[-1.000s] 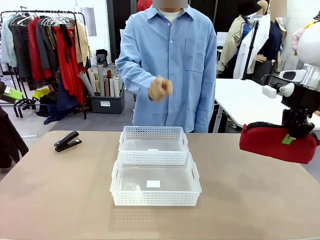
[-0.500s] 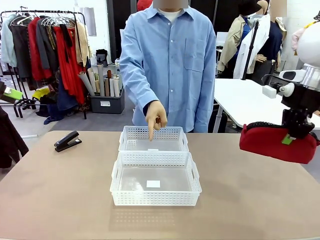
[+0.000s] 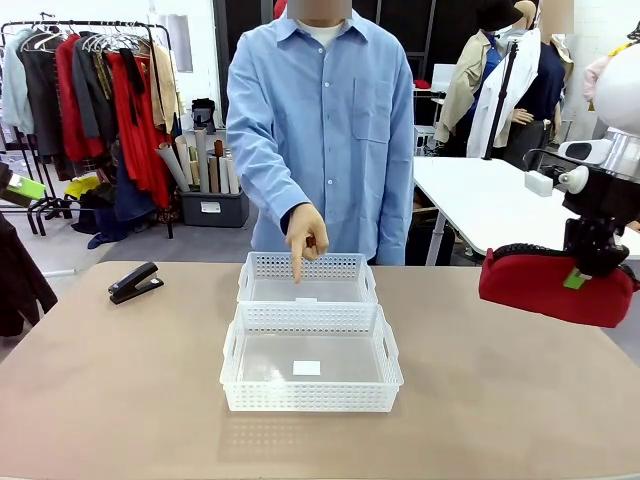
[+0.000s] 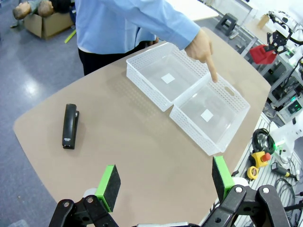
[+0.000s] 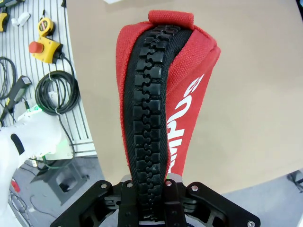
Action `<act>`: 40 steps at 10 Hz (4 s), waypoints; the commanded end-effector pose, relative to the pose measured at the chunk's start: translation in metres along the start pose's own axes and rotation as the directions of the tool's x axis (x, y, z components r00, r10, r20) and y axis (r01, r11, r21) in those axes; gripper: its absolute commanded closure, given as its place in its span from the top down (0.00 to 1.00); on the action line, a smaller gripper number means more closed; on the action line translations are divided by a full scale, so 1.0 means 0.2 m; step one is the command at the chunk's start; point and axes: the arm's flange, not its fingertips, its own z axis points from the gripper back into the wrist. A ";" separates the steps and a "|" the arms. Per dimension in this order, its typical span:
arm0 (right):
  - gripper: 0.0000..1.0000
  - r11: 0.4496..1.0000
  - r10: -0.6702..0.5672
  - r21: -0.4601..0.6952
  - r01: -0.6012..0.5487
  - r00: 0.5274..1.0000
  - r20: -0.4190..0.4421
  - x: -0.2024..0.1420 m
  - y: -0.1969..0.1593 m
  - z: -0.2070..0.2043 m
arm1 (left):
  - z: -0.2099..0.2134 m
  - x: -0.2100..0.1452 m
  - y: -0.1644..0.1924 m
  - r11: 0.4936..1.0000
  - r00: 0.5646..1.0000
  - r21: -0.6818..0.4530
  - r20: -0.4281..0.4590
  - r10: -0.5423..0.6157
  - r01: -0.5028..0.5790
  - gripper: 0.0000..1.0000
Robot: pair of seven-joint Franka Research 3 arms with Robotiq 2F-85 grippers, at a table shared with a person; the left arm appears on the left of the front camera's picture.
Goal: Distribute items into two baskets.
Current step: Place the picked Pencil pouch into the Organizing basket as instructed by the person.
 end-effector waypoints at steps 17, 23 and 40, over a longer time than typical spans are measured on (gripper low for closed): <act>0.00 0.970 0.236 0.069 -0.235 0.972 -0.003 0.95 0.37 -0.16 | 0.00 0.01 -0.01 1.000 1.000 -0.012 0.022 0.004 -0.003 1.00; 0.00 0.960 0.272 0.060 -0.272 0.962 0.012 1.32 0.34 -0.30 | 0.00 0.01 -0.01 1.000 1.000 -0.012 0.022 0.004 -0.003 1.00; 0.00 0.964 0.253 -0.078 -0.256 0.967 -0.042 1.80 0.27 -0.80 | 0.00 0.01 -0.01 1.000 1.000 -0.012 0.022 0.004 -0.003 1.00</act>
